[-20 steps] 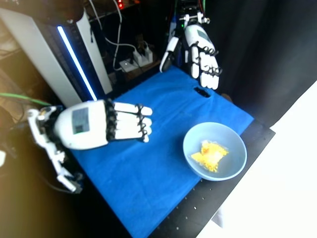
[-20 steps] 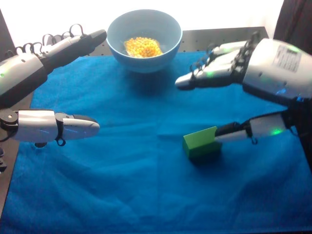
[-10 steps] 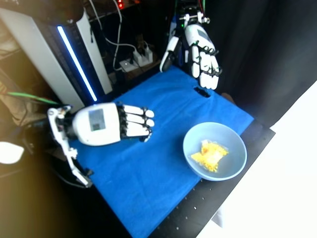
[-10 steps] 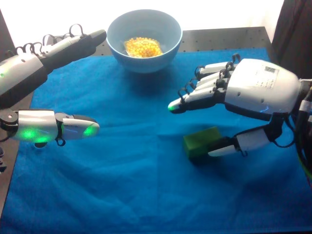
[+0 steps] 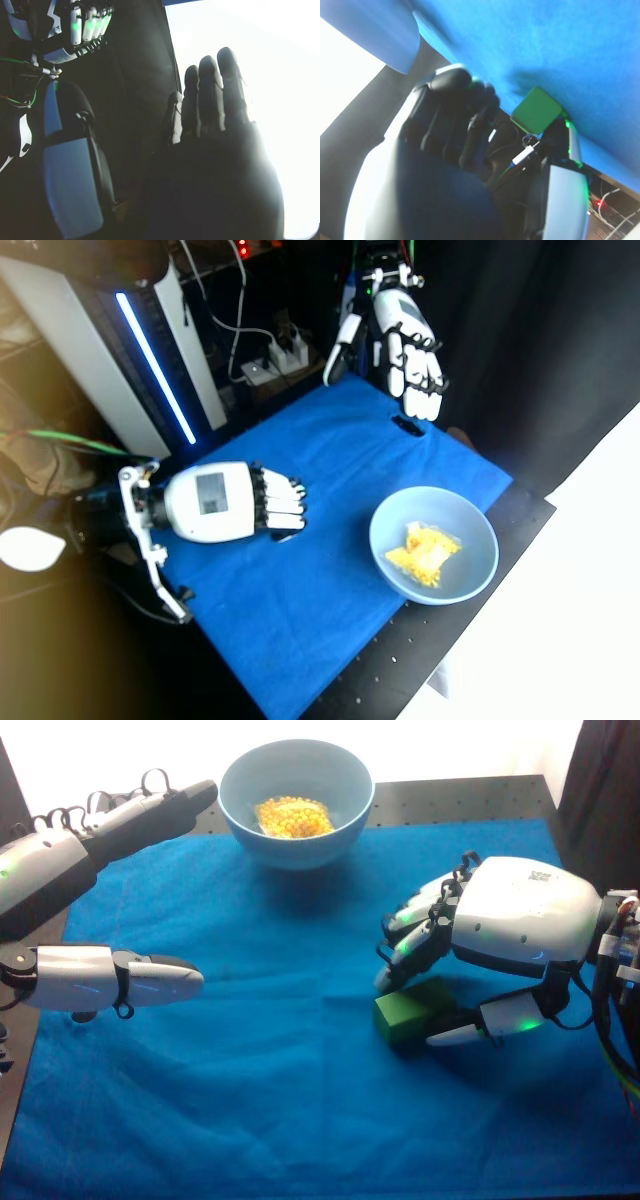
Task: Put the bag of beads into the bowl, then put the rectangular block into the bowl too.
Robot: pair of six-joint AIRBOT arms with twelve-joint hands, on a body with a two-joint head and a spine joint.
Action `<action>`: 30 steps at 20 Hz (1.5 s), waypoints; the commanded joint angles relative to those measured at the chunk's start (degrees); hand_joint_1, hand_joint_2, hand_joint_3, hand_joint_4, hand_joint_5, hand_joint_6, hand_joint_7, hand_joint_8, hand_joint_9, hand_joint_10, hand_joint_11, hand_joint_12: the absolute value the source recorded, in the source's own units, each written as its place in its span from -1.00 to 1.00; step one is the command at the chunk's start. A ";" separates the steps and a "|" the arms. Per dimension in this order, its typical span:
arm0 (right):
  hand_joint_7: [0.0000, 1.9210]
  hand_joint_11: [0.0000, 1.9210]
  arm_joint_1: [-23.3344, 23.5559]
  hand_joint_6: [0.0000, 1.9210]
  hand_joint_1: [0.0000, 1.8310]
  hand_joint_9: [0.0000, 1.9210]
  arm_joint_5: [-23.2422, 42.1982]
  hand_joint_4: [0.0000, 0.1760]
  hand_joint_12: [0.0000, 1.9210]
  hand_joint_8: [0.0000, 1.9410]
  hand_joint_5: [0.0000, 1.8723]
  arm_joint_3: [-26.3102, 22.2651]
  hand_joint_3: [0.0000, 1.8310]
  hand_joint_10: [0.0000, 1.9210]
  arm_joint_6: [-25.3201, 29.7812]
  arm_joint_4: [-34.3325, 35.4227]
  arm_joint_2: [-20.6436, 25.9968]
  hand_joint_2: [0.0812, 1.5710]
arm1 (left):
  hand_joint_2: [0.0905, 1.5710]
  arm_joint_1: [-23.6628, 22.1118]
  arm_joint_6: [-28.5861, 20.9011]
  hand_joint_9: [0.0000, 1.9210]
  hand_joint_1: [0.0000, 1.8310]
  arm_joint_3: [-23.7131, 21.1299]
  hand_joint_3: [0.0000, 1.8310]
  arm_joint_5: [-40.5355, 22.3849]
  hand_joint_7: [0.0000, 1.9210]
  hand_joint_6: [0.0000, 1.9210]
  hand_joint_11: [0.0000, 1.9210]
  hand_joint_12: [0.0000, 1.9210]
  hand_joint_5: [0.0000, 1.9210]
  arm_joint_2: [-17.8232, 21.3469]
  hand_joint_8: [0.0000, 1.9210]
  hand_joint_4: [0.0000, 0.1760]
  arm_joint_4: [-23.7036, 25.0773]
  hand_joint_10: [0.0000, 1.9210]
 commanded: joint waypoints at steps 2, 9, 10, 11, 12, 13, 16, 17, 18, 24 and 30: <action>0.07 0.04 0.43 -0.17 0.26 0.07 5.12 -1.00 0.98 0.35 0.17 0.28 -1.00 0.70 -0.15 2.36 -0.27 0.29 | 0.18 -0.26 -0.65 -0.76 -0.16 0.07 -1.00 -7.06 -0.77 -1.00 -1.00 -0.52 -1.00 -0.36 -1.00 0.87 -0.61 -0.99; 0.17 0.14 0.44 -0.04 0.23 0.22 5.06 -1.00 0.89 0.29 0.12 0.29 -1.00 0.55 -0.15 3.95 -0.14 0.33 | 0.18 0.25 -0.99 -0.77 -0.20 0.07 -1.00 -7.14 -0.79 -1.00 -1.00 -0.47 -1.00 -0.54 -1.00 0.81 -0.83 -1.00; 0.09 0.09 0.44 0.10 0.21 0.18 5.16 -1.00 0.89 0.36 0.03 0.24 -0.99 0.60 -0.15 3.96 -0.14 0.38 | 0.20 0.37 -0.99 -0.76 -0.19 0.07 -1.00 -7.19 -0.79 -1.00 -1.00 -0.50 -1.00 -0.57 -1.00 0.70 -0.91 -1.00; 0.10 0.11 0.44 0.20 0.21 0.21 5.34 -1.00 0.79 0.28 -0.04 0.08 -0.99 0.46 -0.15 3.95 -0.14 0.43 | 0.19 0.43 -0.99 -0.76 -0.22 0.07 -1.00 -7.20 -0.81 -1.00 -1.00 -0.50 -1.00 -0.58 -1.00 0.64 -0.93 -1.00; 0.10 0.11 0.44 0.20 0.21 0.21 5.62 -1.00 0.79 0.28 -0.04 -0.12 -0.99 0.46 -0.15 3.92 -0.05 0.43 | 0.19 0.44 -0.99 -0.76 -0.22 0.08 -1.00 -7.20 -0.81 -1.00 -1.00 -0.50 -1.00 -0.58 -1.00 0.64 -0.93 -1.00; 0.12 0.12 0.45 0.24 0.21 0.23 6.06 -1.00 0.74 0.23 -0.06 -0.44 -1.00 0.39 -0.15 3.89 0.82 0.45 | 0.19 0.45 -0.99 -0.76 -0.22 0.09 -1.00 -7.20 -0.81 -1.00 -1.00 -0.50 -1.00 -0.58 -1.00 0.62 -0.98 -1.00; 0.14 0.41 0.57 0.99 0.33 0.38 8.66 -1.00 1.00 0.99 -0.40 -1.49 -1.00 0.99 -0.15 4.67 3.74 0.46 | 0.20 0.55 -0.99 -0.76 -0.19 0.10 -1.00 -7.22 -0.80 -1.00 -1.00 -0.49 -1.00 -0.60 -1.00 0.59 -1.12 -1.00; 0.14 0.41 0.62 0.99 0.33 0.38 9.25 -1.00 1.00 0.99 -0.40 -1.78 -1.00 0.99 -0.15 4.90 4.35 0.46 | 0.20 0.56 -0.99 -0.76 -0.19 0.10 -1.00 -7.25 -0.80 -1.00 -1.00 -0.49 -1.00 -0.62 -1.00 0.59 -1.16 -1.00; 0.03 0.20 0.85 1.00 0.47 0.21 10.30 -1.00 0.97 0.92 -0.33 -2.11 -1.00 0.88 -0.15 5.22 5.13 0.40 | 0.20 0.59 -0.99 -0.75 -0.18 0.09 -1.00 -7.30 -0.80 -1.00 -1.00 -0.48 -1.00 -0.63 -1.00 0.66 -1.23 -0.99; 0.16 0.26 2.37 1.00 0.44 0.31 16.41 -0.88 1.00 0.86 -0.23 -2.84 -1.00 0.89 -0.15 11.11 8.53 0.39 | 0.20 0.65 -0.99 -0.77 -0.21 0.31 -1.00 -7.30 -0.81 -1.00 -1.00 -0.50 -1.00 -1.09 -1.00 0.62 -1.38 -1.00; -0.06 0.07 10.91 0.94 0.47 0.08 14.81 -0.38 0.99 0.73 -0.37 2.90 -1.00 0.83 -0.15 12.45 4.68 0.36 | 0.21 0.64 -0.99 -0.76 -0.20 0.42 -1.00 -7.33 -0.80 -1.00 -1.00 -0.50 -1.00 -1.26 -1.00 0.73 -1.46 -1.00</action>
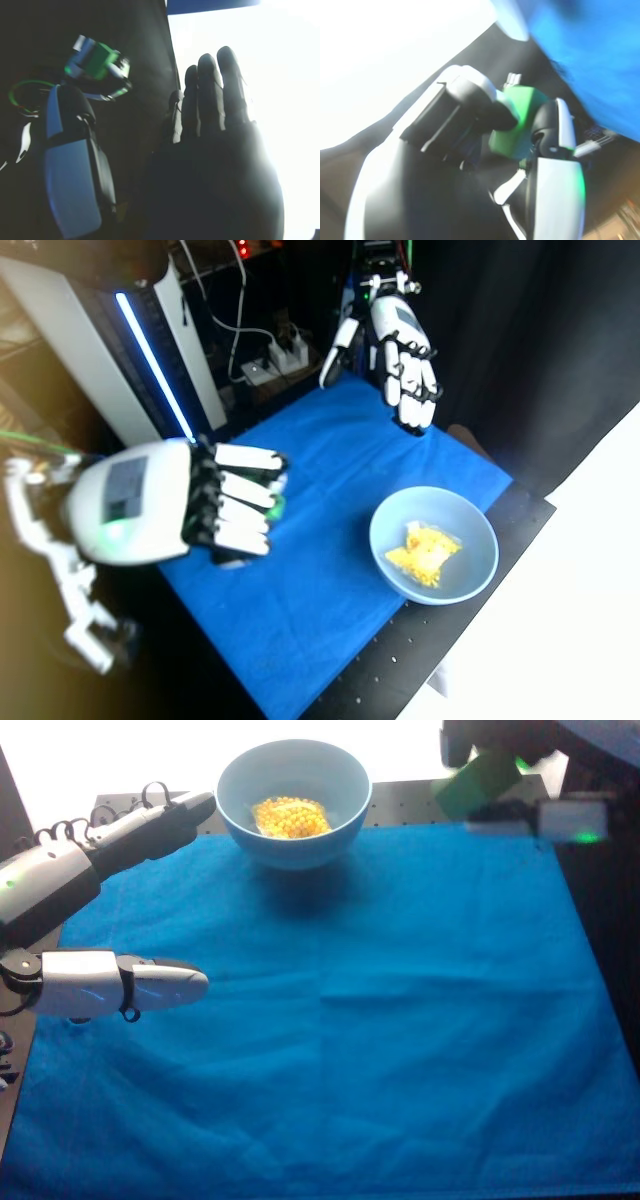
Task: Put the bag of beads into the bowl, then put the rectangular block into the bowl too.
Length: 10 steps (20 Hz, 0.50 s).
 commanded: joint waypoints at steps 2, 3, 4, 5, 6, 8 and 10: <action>-0.01 0.08 2.94 0.93 0.52 0.12 3.81 -0.96 0.90 0.65 -0.31 2.05 -1.00 0.71 -0.02 1.64 -2.71 0.32 | 0.21 -0.43 -0.42 -0.76 -0.20 0.16 -1.00 -7.16 -0.80 -1.00 -1.00 -0.50 -1.00 -0.25 -1.00 0.68 -0.35 -1.00; 0.01 -0.32 4.51 0.83 0.61 0.00 2.12 -1.00 0.76 0.33 -0.22 4.11 -0.97 0.23 -0.02 1.64 -4.71 0.32 | 0.22 -0.43 -0.42 -0.78 -0.18 0.18 -1.00 -7.16 -0.80 -1.00 -1.00 -0.50 -1.00 -0.25 -1.00 0.64 -0.35 -1.00; 0.01 -0.32 5.32 0.83 0.61 0.00 1.01 -1.00 0.76 0.33 -0.22 5.56 -0.97 0.23 -0.02 1.63 -6.08 0.32 | 0.22 -0.43 -0.42 -0.78 -0.18 0.21 -1.00 -7.16 -0.80 -1.00 -1.00 -0.50 -1.00 -0.26 -1.00 0.64 -0.35 -1.00; 0.10 -0.26 6.62 0.75 0.52 -0.01 -0.57 -1.00 0.75 0.01 -0.15 7.89 -0.98 0.41 -0.02 1.60 -8.71 0.30 | 0.21 -0.44 -0.42 -0.80 -0.18 0.28 -1.00 -7.21 -0.80 -1.00 -1.00 -0.56 -1.00 -0.26 -1.00 0.72 -0.35 -1.00; 0.12 -0.26 7.90 0.75 0.52 -0.01 -2.25 -1.00 0.73 -0.02 -0.14 10.84 -0.99 0.42 -0.02 1.40 -11.64 0.29 | 0.21 -0.47 -0.42 -0.80 -0.18 0.40 -1.00 -7.28 -0.80 -1.00 -1.00 -0.56 -1.00 -0.28 -1.00 0.74 -0.35 -1.00; 0.05 -0.56 10.36 0.63 0.43 0.00 -5.87 -1.00 0.88 0.50 -0.11 14.57 -1.00 0.45 -0.02 -0.39 -15.38 0.27 | 0.21 -0.53 -0.42 -0.79 -0.15 0.52 -1.00 -7.64 -0.80 -1.00 -1.00 -0.60 -1.00 -0.33 -1.00 0.73 -0.34 -1.00; -0.08 -0.09 12.45 0.87 0.42 -0.03 -9.91 -1.00 0.89 0.77 -0.24 19.01 -0.99 0.75 -0.02 -2.09 -19.56 0.35 | 0.20 -0.59 -0.51 -0.79 -0.16 0.77 -1.00 -8.03 -0.79 -1.00 -1.00 -0.59 -1.00 -0.34 -1.00 0.57 -0.32 -1.00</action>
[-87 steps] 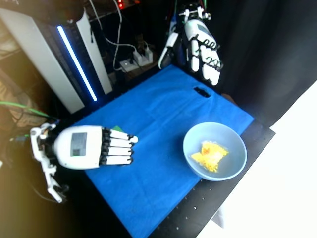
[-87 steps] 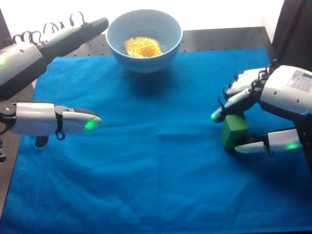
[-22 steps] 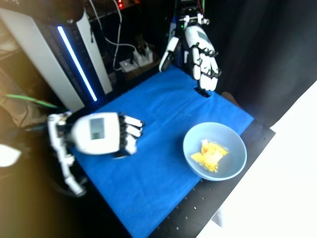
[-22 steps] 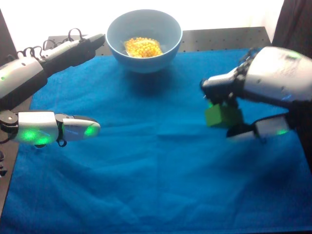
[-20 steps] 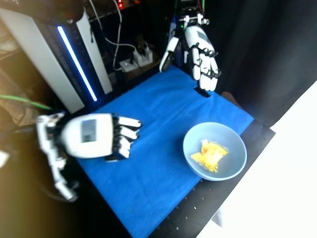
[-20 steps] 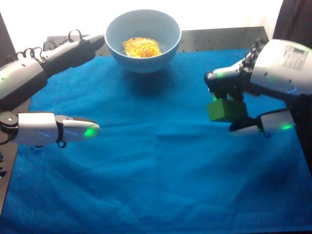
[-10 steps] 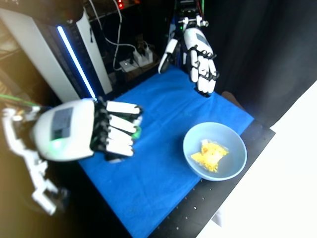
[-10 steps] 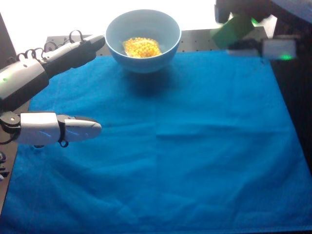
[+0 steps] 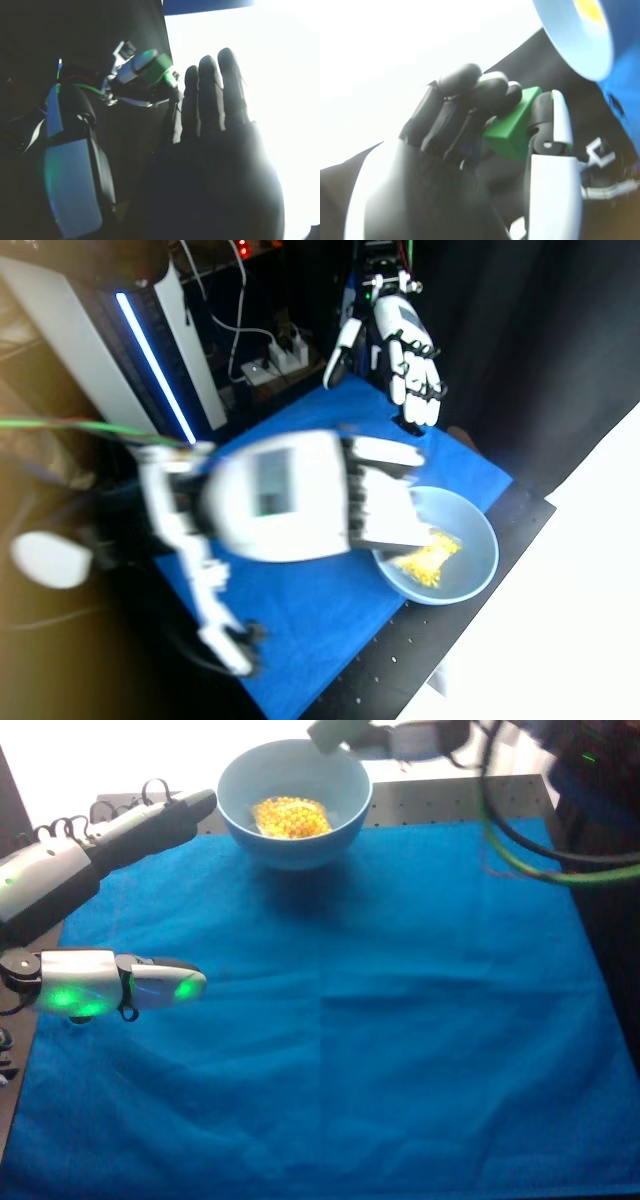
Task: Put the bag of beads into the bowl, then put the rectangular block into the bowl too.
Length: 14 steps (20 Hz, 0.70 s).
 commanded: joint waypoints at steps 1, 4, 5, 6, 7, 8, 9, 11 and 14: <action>-0.13 0.01 1.21 0.92 0.40 -0.02 2.68 -1.00 0.93 0.78 -0.34 1.29 -0.99 0.79 -0.12 1.64 -1.05 0.40 | 0.19 -0.91 -0.65 -0.79 -0.16 0.60 -1.00 -7.42 -0.79 -1.00 -1.00 -0.57 -0.99 -0.46 -1.00 0.62 -0.58 -1.00; -0.04 0.29 1.54 0.29 0.24 0.24 -1.51 -1.00 0.77 0.44 -0.10 5.60 -1.00 0.59 -0.12 0.97 -4.32 0.46 | 0.18 -2.04 -1.14 -0.75 -0.18 1.53 -1.00 -6.95 -0.77 -1.00 -1.00 -0.47 -0.98 -1.58 -1.00 0.60 0.24 -1.00; -0.02 0.30 1.54 0.24 0.24 0.25 -1.63 -1.00 0.75 0.39 -0.07 5.64 -1.00 0.56 -0.12 0.92 -4.33 0.45 | 0.18 -2.11 -1.18 -0.75 -0.18 1.59 -1.00 -6.94 -0.77 -1.00 -1.00 -0.46 -0.98 -1.64 -1.00 0.59 0.29 -1.00; -0.39 -0.33 1.54 -0.59 -0.04 -0.31 -1.75 -1.00 0.59 -0.26 -0.63 5.62 -1.00 0.01 -0.12 0.91 -4.32 0.21 | 0.19 -2.19 -1.21 -0.76 -0.18 1.61 -1.00 -7.06 -0.78 -1.00 -1.00 -0.49 -1.00 -1.67 -1.00 0.66 0.33 -1.00; -0.40 -0.49 1.54 -0.88 -0.10 -0.40 -1.75 -0.98 0.56 -0.58 -0.69 5.57 -1.00 -0.20 -0.12 0.91 -4.32 0.15 | 0.19 -2.18 -1.30 -0.76 -0.18 1.60 -1.00 -7.27 -0.79 -1.00 -1.00 -0.50 -1.00 -1.66 -1.00 0.67 0.32 -1.00; -0.68 -0.90 1.54 -0.98 -0.22 -0.70 -1.75 0.22 0.26 -0.88 -0.94 5.58 -1.00 -0.68 -0.12 0.89 -4.32 0.03 | 0.20 -2.16 -1.47 -0.75 -0.20 1.65 -0.99 -7.36 -0.79 -1.00 -1.00 -0.50 -1.00 -1.66 -1.00 0.59 0.29 -1.00; -0.87 -0.98 1.54 -1.00 -0.29 -0.86 -1.75 0.84 0.04 -0.97 -0.99 5.58 -1.00 -0.87 -0.12 0.81 -4.32 -0.01 | 0.22 -2.16 -1.53 -0.74 -0.19 1.68 -1.00 -7.34 -0.80 -1.00 -1.00 -0.47 -1.00 -1.67 -1.00 0.49 0.29 -0.99; -0.95 -1.00 1.54 -1.00 -0.30 -0.91 -1.73 0.99 -0.18 -0.99 -1.00 5.40 -1.00 -0.98 -0.12 0.81 -4.30 -0.01 | 0.21 -2.16 -1.53 -0.74 -0.19 1.66 -1.00 -7.47 -0.80 -1.00 -1.00 -0.46 -1.00 -1.67 -1.00 0.51 0.25 -1.00; -0.99 -1.00 1.54 -1.00 -0.29 -0.98 -0.78 1.00 -0.41 -1.00 -1.00 4.19 -1.00 -0.99 -0.12 0.75 -4.17 0.01 | 0.20 -2.15 -1.54 -0.74 -0.20 1.64 -1.00 -7.72 -0.78 -1.00 -1.00 -0.44 -1.00 -1.67 -1.00 0.71 0.00 -1.00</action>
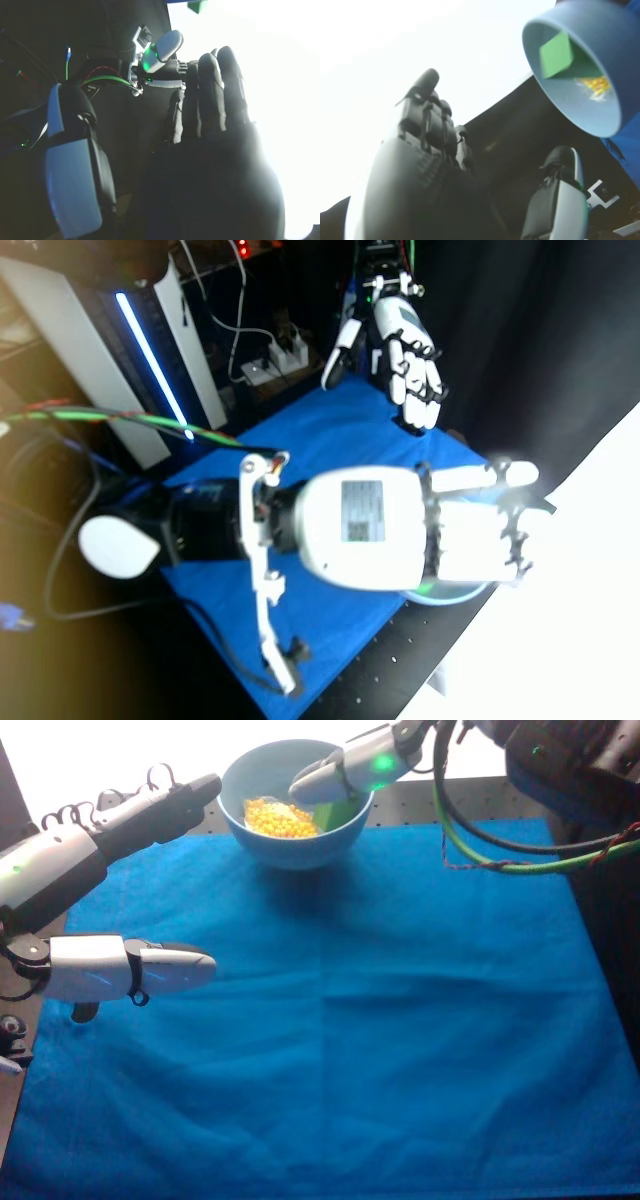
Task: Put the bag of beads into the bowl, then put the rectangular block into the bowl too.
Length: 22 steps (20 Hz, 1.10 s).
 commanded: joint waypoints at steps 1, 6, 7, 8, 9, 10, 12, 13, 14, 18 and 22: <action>-1.00 -1.00 0.93 -1.00 -0.30 -0.99 8.21 1.00 -0.49 -1.00 -1.00 -1.00 -1.00 -1.00 -0.08 2.40 1.01 0.02 | 0.21 -0.54 -0.47 -0.74 -0.21 0.16 -1.00 -7.91 -0.79 -1.00 -1.00 -0.47 -1.00 -0.26 -1.00 0.70 -0.63 -1.00; -0.97 -1.00 -5.36 -1.00 -0.34 -0.97 22.93 1.00 -0.58 -1.00 -1.00 -12.31 -1.00 -1.00 -0.08 10.92 13.39 -0.04 | 0.20 0.55 -0.45 -0.75 -0.22 -2.05 -1.00 -11.91 -0.81 -1.00 -1.00 -0.45 -1.00 1.67 -1.00 0.72 -0.77 -1.00; -0.93 -1.00 -7.87 -1.00 -0.30 -0.99 26.86 0.70 -0.92 -0.99 -1.00 -15.31 -1.00 -1.00 -0.08 13.35 16.06 -0.01 | 0.18 1.21 -0.45 -0.79 -0.31 -2.90 -1.00 -13.57 -0.86 -1.00 -1.00 -0.42 -1.00 2.66 -1.00 0.94 -0.77 -1.00; -0.91 -0.99 -10.46 -1.00 -0.28 -1.00 31.02 0.71 -0.98 -0.99 -1.00 -18.38 -1.00 -1.00 -0.08 15.78 18.78 -0.01 | 0.15 1.80 -0.44 -0.82 -0.38 -3.73 -1.00 -15.61 -0.88 -1.00 -1.00 -0.44 -1.00 3.46 -1.00 0.99 -0.79 -1.00; -0.93 -0.94 -14.10 -1.00 -0.25 -0.99 35.86 0.92 -0.97 -1.00 -1.00 -22.67 -0.99 -0.99 -0.08 19.36 22.29 0.01 | 0.16 2.55 -0.31 -0.85 -0.46 -4.60 -1.00 -18.03 -0.90 -1.00 -1.00 -0.50 -1.00 4.15 -1.00 1.00 -0.91 -1.00; -0.95 -0.99 -17.03 -1.00 -0.21 -1.00 39.86 0.98 -0.99 -1.00 -1.00 -26.09 -0.98 -1.00 -0.08 21.90 24.82 0.04 | 0.17 3.02 0.14 -0.90 -0.56 -5.19 -1.00 -19.93 -0.95 -1.00 -1.00 -0.59 -1.00 4.48 -1.00 1.00 -1.16 -1.00; -0.89 -1.00 -25.30 -1.00 -0.10 -1.00 50.24 0.77 -1.00 -0.99 -0.96 -33.72 -0.99 -1.00 -0.08 27.33 30.02 0.11 | 0.09 4.14 0.79 -0.90 -0.34 -6.27 -1.00 -23.90 -0.95 -1.00 -1.00 -0.55 -1.00 4.81 -1.00 0.84 -1.45 -1.00; -0.89 -1.00 -26.78 -1.00 -0.10 -1.00 52.02 0.77 -1.00 -0.99 -0.96 -34.99 -0.99 -1.00 -0.08 28.28 30.75 0.11 | 0.09 4.35 0.82 -0.90 -0.34 -6.45 -1.00 -24.60 -0.95 -1.00 -1.00 -0.55 -1.00 4.86 -1.00 0.84 -1.46 -1.00; -0.92 -1.00 -30.45 -1.00 -0.14 -1.00 56.31 0.81 -1.00 -1.00 -0.95 -37.70 -0.98 -1.00 -0.08 30.45 32.10 0.15 | 0.07 4.83 0.97 -0.90 -0.36 -6.85 -1.00 -26.00 -0.97 -1.00 -1.00 -0.55 -1.00 4.88 -1.00 0.97 -1.51 -1.00; -0.98 -1.00 -40.85 -0.99 -0.22 -1.00 64.64 0.96 -1.00 -1.00 -0.96 -43.52 -1.00 -1.00 -0.08 38.62 33.98 0.20 | 0.32 7.39 2.67 -0.99 -0.46 -9.11 -0.98 -31.95 -1.00 -1.00 -1.00 -0.86 -1.00 4.86 -1.00 1.00 -2.87 -1.00; -0.97 -0.99 -41.99 -1.00 -0.29 -0.97 64.64 0.27 -1.00 -1.00 -0.99 -43.67 -0.99 -0.99 -0.08 39.99 34.10 0.18 | 0.39 13.19 3.01 -1.00 -0.73 -10.58 -0.99 -39.81 -1.00 -1.00 -1.00 -0.99 -1.00 5.61 -1.00 0.69 -7.21 -1.00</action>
